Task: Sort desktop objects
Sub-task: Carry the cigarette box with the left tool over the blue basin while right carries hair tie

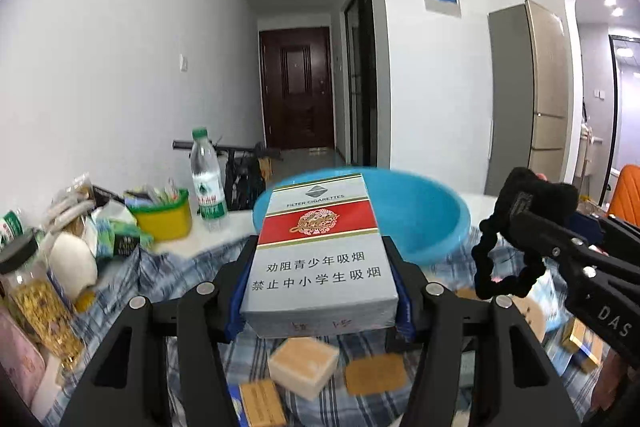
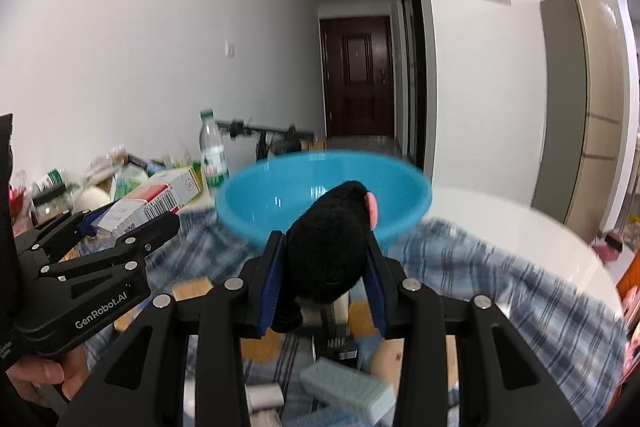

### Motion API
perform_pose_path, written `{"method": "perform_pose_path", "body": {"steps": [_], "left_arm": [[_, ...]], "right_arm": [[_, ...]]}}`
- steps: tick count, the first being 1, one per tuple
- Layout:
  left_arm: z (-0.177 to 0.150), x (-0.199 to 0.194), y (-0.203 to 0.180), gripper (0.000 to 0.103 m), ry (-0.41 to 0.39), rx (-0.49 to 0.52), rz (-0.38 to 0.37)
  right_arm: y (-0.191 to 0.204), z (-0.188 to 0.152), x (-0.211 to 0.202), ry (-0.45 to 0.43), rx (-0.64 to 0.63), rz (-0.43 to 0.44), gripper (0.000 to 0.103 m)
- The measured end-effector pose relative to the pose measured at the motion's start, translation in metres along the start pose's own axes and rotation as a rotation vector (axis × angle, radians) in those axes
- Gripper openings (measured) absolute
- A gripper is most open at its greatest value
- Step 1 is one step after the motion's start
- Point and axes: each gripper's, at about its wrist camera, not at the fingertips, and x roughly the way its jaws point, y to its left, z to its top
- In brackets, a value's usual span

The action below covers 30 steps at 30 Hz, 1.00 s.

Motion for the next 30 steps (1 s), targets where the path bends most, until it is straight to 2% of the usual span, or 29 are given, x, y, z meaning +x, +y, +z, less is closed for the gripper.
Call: {"method": "perform_pose_path", "body": {"steps": [8,16,24,30], "left_arm": [[0.041,-0.018,0.011,0.06,-0.081,-0.031,-0.015],[0.06,-0.012,0.016,0.06,-0.129,-0.039,-0.022],[0.092,0.026,0.032,0.06,-0.182,-0.097,-0.05],[0.124,0.059,0.042,0.06,-0.16,-0.128,-0.044]], "right_arm": [[0.002,0.036,-0.015,-0.105,0.009,-0.002,0.036],[0.004,0.049,-0.004,-0.131,0.0,0.005,0.036],[0.006,0.083,0.023,-0.205,-0.02,-0.014,0.036],[0.006,0.119,0.05,-0.256,-0.024,-0.009,0.036]]}}
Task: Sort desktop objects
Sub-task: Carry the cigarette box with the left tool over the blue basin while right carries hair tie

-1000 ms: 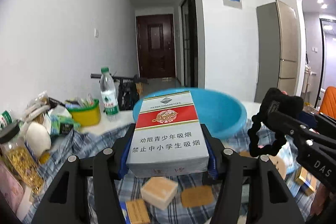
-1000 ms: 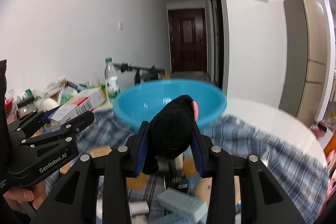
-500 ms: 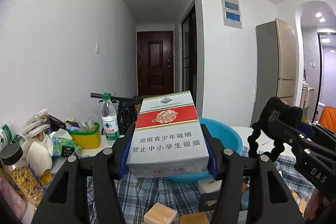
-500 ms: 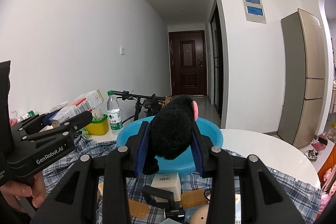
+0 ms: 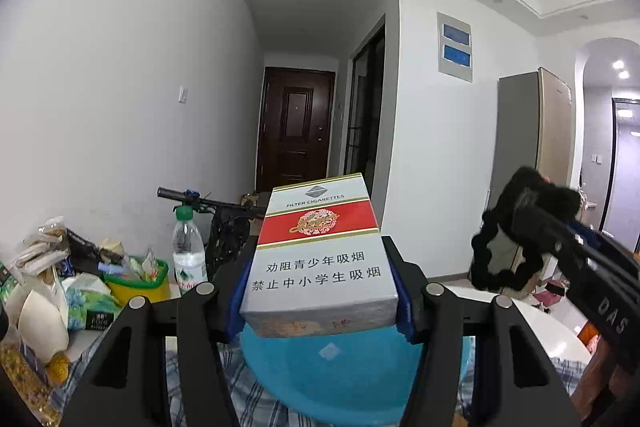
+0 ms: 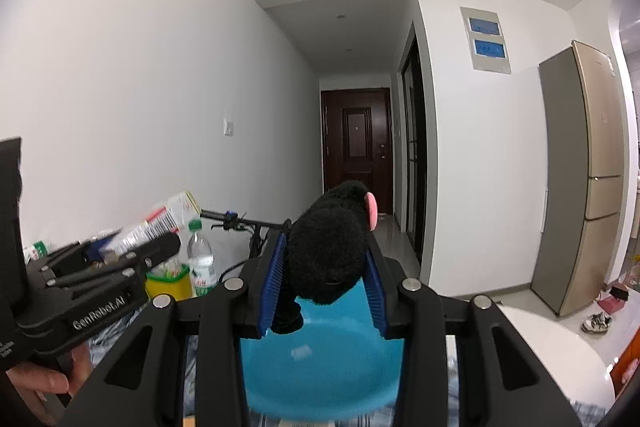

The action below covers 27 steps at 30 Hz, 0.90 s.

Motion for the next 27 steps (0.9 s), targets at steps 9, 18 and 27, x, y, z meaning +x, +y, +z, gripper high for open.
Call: {"method": "perform_pose_path", "body": {"steps": [9,18,27], "left_arm": [[0.025,0.044,-0.002,0.06,-0.019,-0.001,-0.014],[0.015,0.086,0.009,0.059,0.008,-0.006,0.009],[-0.002,0.115,0.013,0.059,0.106,0.022,0.006]], "right_arm": [[-0.007,0.036,0.056,0.037,0.028,-0.005,0.036],[-0.031,0.013,0.084,0.067,0.109,-0.033,0.036],[-0.055,0.009,0.102,0.109,0.124,-0.058,0.036]]}}
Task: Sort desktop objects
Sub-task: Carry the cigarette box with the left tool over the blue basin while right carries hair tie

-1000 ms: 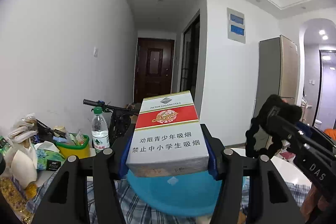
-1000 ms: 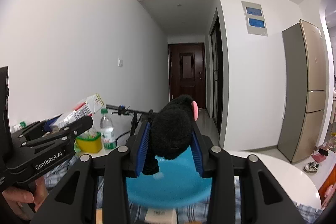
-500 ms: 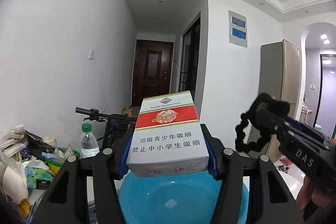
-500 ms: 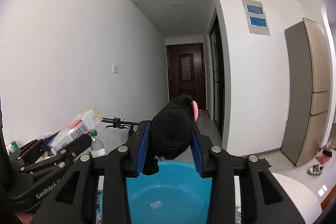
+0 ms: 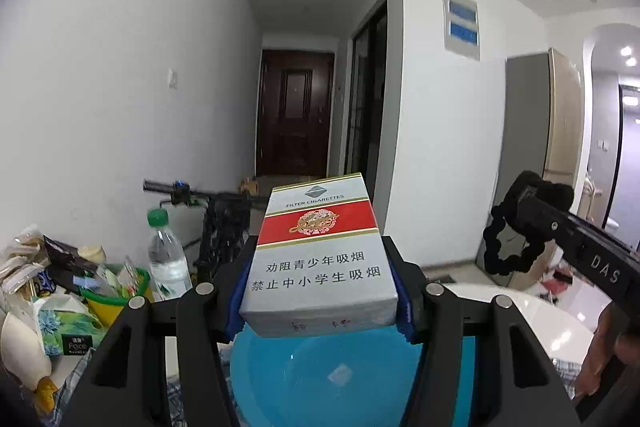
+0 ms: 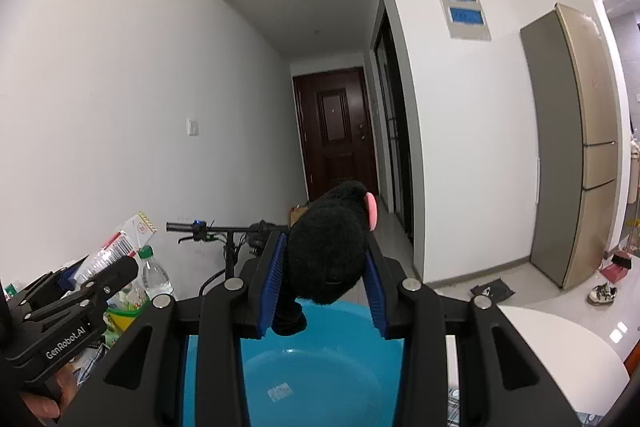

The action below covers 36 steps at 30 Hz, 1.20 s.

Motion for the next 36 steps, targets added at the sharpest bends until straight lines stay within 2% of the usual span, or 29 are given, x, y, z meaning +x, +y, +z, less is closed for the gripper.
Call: {"method": "perform_pose_path", "body": {"steps": [3,13,20,23,28,36], "left_arm": [[-0.006,0.02,0.003,0.059,0.072,0.0,0.0],[-0.049,0.105,0.006,0.06,0.417,0.009,-0.029],[-0.076,0.128,-0.006,0.06,0.517,0.059,-0.02],[-0.09,0.143,-0.006,0.059,0.617,0.073,0.01],[-0.114,0.163,-0.003,0.06,0.755,0.05,0.007],[-0.125,0.172,-0.005,0.059,0.814,0.051,-0.03]], "right_arm": [[-0.004,-0.006,0.009,0.038,0.015,0.003,0.036],[0.002,-0.034,0.049,0.212,-0.025,0.009,0.036],[-0.006,-0.051,0.074,0.316,-0.007,0.024,0.036],[-0.009,-0.054,0.077,0.336,0.0,0.026,0.036],[-0.01,-0.053,0.077,0.343,-0.005,0.024,0.036],[-0.012,-0.052,0.079,0.344,-0.007,0.013,0.036]]}}
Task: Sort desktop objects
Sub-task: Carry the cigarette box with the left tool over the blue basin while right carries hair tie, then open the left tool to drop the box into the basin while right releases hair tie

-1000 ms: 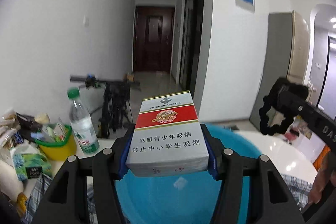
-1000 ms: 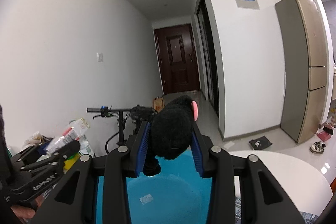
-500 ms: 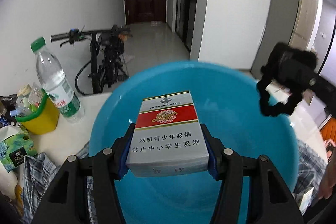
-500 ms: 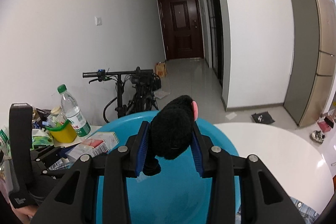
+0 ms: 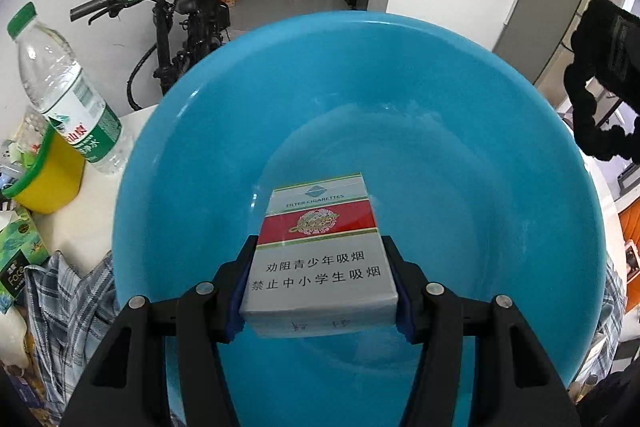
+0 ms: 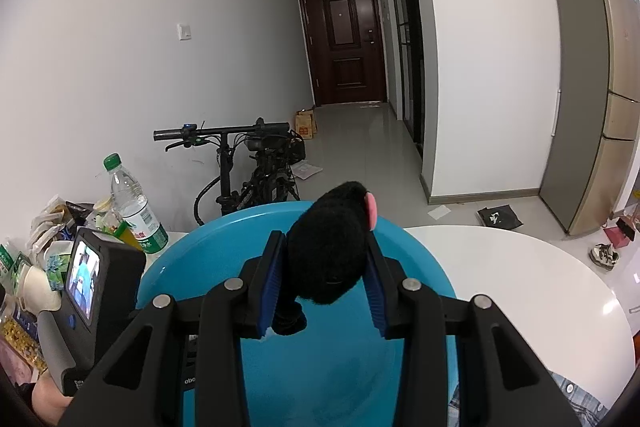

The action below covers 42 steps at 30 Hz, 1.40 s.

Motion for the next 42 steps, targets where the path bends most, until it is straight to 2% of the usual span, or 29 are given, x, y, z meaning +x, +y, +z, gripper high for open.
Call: {"method": "perform_pose_path", "body": {"steps": [3,10,17,18,19,21,23,31,34,42], "left_arm": [[0.002,0.004,0.001,0.059,0.013,-0.017,-0.057],[0.003,0.007,-0.002,0.059,0.023,-0.01,-0.036],[0.006,0.0,0.005,0.061,-0.008,-0.026,-0.044],[0.006,-0.001,0.006,0.065,-0.016,-0.03,-0.037],[0.007,-0.003,0.007,0.077,-0.029,-0.033,-0.025],[0.007,-0.009,0.008,0.084,-0.076,-0.039,0.007],[0.007,-0.015,0.008,0.084,-0.106,-0.035,0.02],[0.01,-0.024,0.014,0.084,-0.12,-0.055,0.007],[0.008,-0.029,0.016,0.084,-0.134,-0.069,-0.004],[0.009,-0.033,0.018,0.085,-0.137,-0.085,-0.011]], "right_arm": [[-0.002,0.001,0.0,-0.001,0.008,-0.001,0.036],[-0.006,0.002,0.0,-0.003,0.017,-0.006,0.036],[-0.01,0.003,0.0,-0.005,0.024,-0.027,0.036],[-0.01,0.003,0.0,-0.005,0.024,-0.026,0.036],[-0.011,0.003,0.0,-0.005,0.024,-0.026,0.036],[-0.012,0.003,-0.001,-0.008,0.029,-0.029,0.037],[-0.013,0.003,0.0,-0.006,0.031,-0.027,0.037],[-0.012,0.003,0.004,0.008,0.023,-0.025,0.037],[-0.008,-0.002,0.015,0.055,0.008,-0.01,0.037],[-0.001,-0.031,0.065,0.308,-0.067,0.019,0.037]]}}
